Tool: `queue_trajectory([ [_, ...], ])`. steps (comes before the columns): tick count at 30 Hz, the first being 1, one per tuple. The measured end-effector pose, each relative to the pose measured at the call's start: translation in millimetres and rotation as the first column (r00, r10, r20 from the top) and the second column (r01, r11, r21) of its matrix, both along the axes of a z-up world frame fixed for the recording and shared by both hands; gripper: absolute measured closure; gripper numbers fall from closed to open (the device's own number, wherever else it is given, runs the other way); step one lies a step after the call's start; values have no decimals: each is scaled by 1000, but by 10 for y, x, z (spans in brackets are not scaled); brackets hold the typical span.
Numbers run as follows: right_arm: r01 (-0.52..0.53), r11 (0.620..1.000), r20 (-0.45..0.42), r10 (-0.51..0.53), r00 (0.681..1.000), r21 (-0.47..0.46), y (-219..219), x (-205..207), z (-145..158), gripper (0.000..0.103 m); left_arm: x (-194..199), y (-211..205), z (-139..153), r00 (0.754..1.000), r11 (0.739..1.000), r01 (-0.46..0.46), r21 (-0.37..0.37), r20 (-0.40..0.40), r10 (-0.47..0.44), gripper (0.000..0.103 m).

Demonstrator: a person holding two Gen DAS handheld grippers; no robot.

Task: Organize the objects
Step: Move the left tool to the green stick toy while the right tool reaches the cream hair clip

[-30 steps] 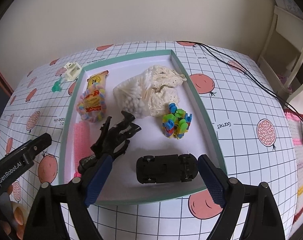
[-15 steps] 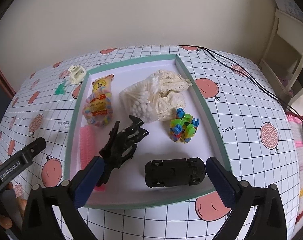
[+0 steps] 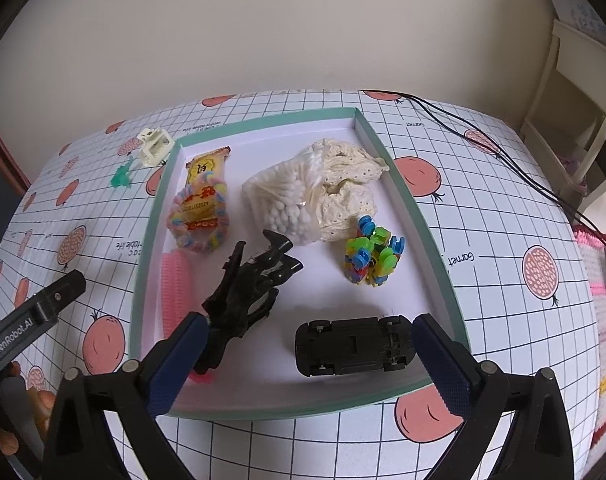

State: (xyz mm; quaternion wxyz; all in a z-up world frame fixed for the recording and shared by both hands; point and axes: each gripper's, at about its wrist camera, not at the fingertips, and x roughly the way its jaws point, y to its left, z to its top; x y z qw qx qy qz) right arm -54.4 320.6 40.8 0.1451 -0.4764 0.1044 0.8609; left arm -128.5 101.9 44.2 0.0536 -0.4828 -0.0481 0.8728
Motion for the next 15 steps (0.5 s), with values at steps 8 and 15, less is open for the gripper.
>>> queue_trajectory([
  [8,-3,1000,-13,3,1000,2,-55,-30,70,0,9,2,91,1000,1000,19,13,-25,-18,0],
  [15,-19,1000,-35,20,999,9,-196,-109,156,0,-21,-110,185,999,1000,9,29,-39,-8,0],
])
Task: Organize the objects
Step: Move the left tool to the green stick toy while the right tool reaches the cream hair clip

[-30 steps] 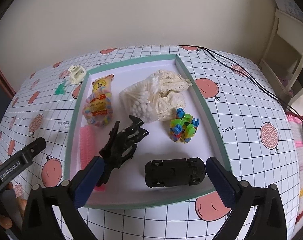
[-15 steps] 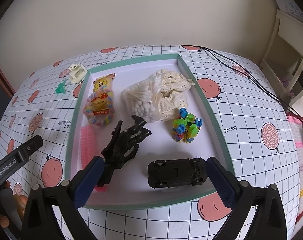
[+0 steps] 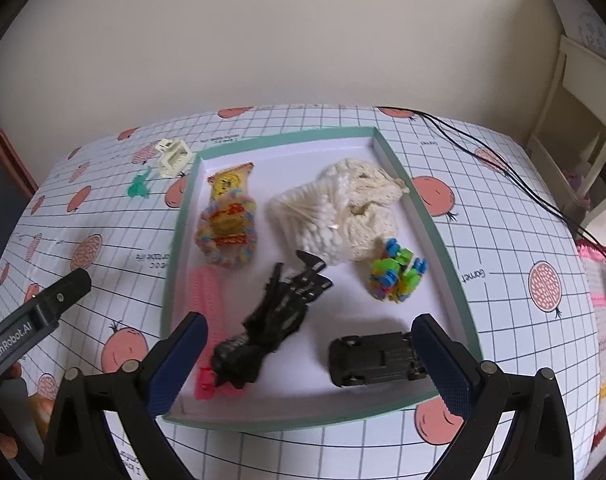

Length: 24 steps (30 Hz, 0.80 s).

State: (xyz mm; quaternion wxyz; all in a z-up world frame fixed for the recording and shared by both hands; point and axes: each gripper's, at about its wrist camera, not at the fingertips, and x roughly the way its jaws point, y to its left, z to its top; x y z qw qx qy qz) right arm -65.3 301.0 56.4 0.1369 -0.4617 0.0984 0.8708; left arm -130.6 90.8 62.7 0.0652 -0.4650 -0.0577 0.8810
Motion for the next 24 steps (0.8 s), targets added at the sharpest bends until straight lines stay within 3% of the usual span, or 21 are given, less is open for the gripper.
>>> queue_trajectory([
  [7,-37,999,-21,37,999,8,-252,-123,82,0,-53,-281,120,999,999,-17,37,-39,19,0],
  [16,-114,993,-42,115,992,22,-619,-310,170,0,-160,-666,224,998,997,-50,60,-30,52,0],
  [24,-153,988,-101,154,983,21,-750,-533,401,0,-300,-759,404,998,996,-39,77,-40,42,0],
])
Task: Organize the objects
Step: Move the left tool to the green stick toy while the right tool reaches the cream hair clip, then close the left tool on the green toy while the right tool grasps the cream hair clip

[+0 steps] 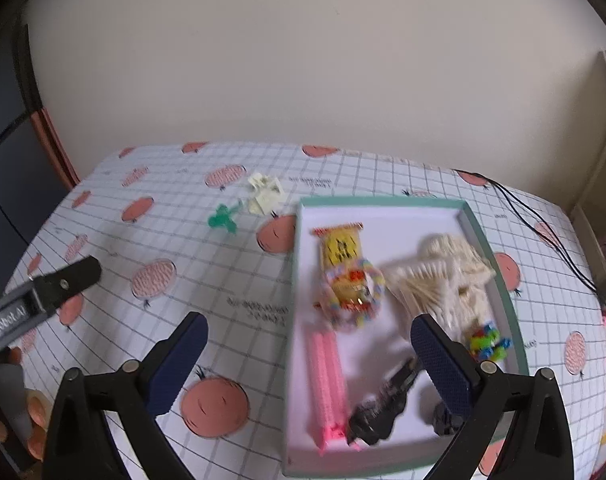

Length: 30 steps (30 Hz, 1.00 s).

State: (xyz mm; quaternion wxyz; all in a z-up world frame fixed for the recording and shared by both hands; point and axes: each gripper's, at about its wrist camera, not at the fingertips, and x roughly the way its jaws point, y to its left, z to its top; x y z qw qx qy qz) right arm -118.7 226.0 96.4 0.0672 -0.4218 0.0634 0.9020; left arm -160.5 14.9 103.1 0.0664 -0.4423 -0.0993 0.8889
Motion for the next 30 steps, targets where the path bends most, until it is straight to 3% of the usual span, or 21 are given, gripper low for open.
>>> queue_trajectory([
  [6,0,1000,7,0,1000,7,21,-248,31,1,-211,51,-22,1000,1000,2,9,5,-2,0],
  [22,3,1000,70,-1,998,-29,224,-1175,-133,3,-939,394,-566,997,998,52,-34,53,-50,0],
  [30,-15,999,92,18,996,-33,205,-1624,-288,5,-1183,594,-742,995,994,91,-55,38,-89,0],
])
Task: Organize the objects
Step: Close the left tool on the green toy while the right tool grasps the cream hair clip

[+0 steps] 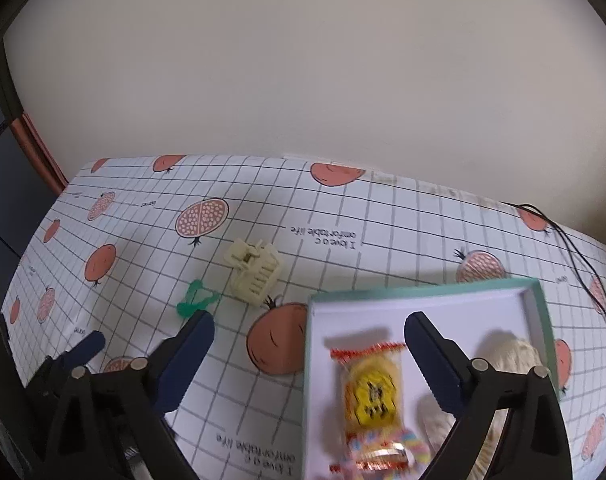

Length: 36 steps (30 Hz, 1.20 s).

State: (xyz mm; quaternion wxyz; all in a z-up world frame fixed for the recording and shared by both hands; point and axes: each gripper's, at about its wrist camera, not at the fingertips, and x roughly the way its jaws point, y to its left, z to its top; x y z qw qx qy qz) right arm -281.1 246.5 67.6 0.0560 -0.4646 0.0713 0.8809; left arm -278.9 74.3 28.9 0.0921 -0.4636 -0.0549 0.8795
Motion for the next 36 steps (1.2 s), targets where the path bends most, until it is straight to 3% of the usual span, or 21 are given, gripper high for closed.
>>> queue_trajectory([
  [23,-49,998,31,48,998,28,-151,-495,-219,8,-270,224,-246,999,999,12,-37,-33,-14,1],
  [27,-45,999,40,45,998,-1,-168,-544,-287,12,-285,213,-275,999,998,20,-53,-29,-22,9],
  [36,-51,999,68,52,996,-13,-250,-653,-443,21,-296,194,-327,999,998,33,-47,-26,-34,11],
])
